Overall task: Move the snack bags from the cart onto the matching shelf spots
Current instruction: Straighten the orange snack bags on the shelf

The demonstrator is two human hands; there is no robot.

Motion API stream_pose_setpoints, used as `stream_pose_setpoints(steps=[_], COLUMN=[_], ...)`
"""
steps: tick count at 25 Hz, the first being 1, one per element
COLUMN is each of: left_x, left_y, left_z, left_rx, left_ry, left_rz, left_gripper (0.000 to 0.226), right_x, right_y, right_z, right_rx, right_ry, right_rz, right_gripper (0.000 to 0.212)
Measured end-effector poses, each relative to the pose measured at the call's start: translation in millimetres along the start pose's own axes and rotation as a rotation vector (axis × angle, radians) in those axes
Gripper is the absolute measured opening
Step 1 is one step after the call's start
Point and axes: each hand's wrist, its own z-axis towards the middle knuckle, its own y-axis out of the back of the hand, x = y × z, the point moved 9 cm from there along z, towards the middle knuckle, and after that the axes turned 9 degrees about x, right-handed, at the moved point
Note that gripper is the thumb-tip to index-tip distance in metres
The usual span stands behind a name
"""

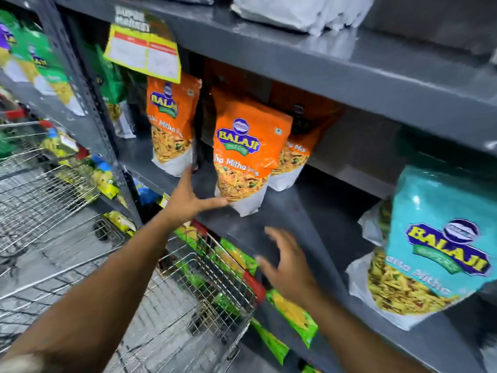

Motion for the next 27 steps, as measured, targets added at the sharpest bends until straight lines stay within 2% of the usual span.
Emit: stream_pose_setpoints(steps=[2,5,9,10,11,13,16,18,21,24,25,26,27], left_x=[10.2,6.2,5.2,9.4,13.3,18.2,14.2,14.0,17.4,21.5,22.7,23.8,24.9], left_y=[3.7,-3.6,-15.7,-17.0,-19.1,-26.6,-39.5,-38.6,-35.1,-36.6,-37.4,-37.8,-38.0], left_z=[23.0,49.0,56.0,53.6,50.2,40.6,34.8,39.9,45.6,47.9,48.5,49.4,50.7], left_rx=[0.155,0.243,0.280,0.270,0.259,0.265,0.297,0.263,0.231,0.239,0.245,0.252,0.257], left_ry=[0.006,-0.039,-0.122,-0.137,-0.153,-0.181,-0.209,-0.211,-0.214,-0.181,-0.175,-0.173,-0.174], left_rz=[0.006,-0.044,-0.204,-0.213,-0.218,-0.219,-0.091,0.031,0.081,0.056,0.048,0.048,0.051], left_gripper=[0.112,0.091,0.051,0.048,0.053,0.081,0.114,0.116,0.113,0.109,0.109,0.110,0.113], right_x=[-5.6,-25.1,-33.9,-34.9,-34.0,-16.3,26.3,54.9,77.2,80.1,81.8,89.9,108.9], right_y=[-6.3,-12.9,-19.2,-20.3,-19.7,-9.8,64.6,116.7,138.9,137.7,136.1,136.9,140.4], right_z=[68.3,127.6,133.7,129.0,122.7,111.3,115.3,131.7,141.1,104.5,93.6,86.0,84.9], right_rx=[-0.023,-0.074,-0.061,-0.048,-0.031,-0.057,-0.420,-0.528,-0.502,-0.768,-0.855,-0.929,-0.967], right_ry=[-0.122,-0.261,-0.261,-0.259,-0.269,-0.226,-0.003,0.029,-0.072,-0.016,-0.009,0.009,0.050], right_rz=[0.134,0.291,0.278,0.262,0.245,0.319,0.525,0.538,0.419,0.293,0.305,0.265,0.108], right_gripper=[0.074,0.088,0.089,0.091,0.093,0.092,0.061,0.032,0.018,0.009,0.011,0.023,0.033])
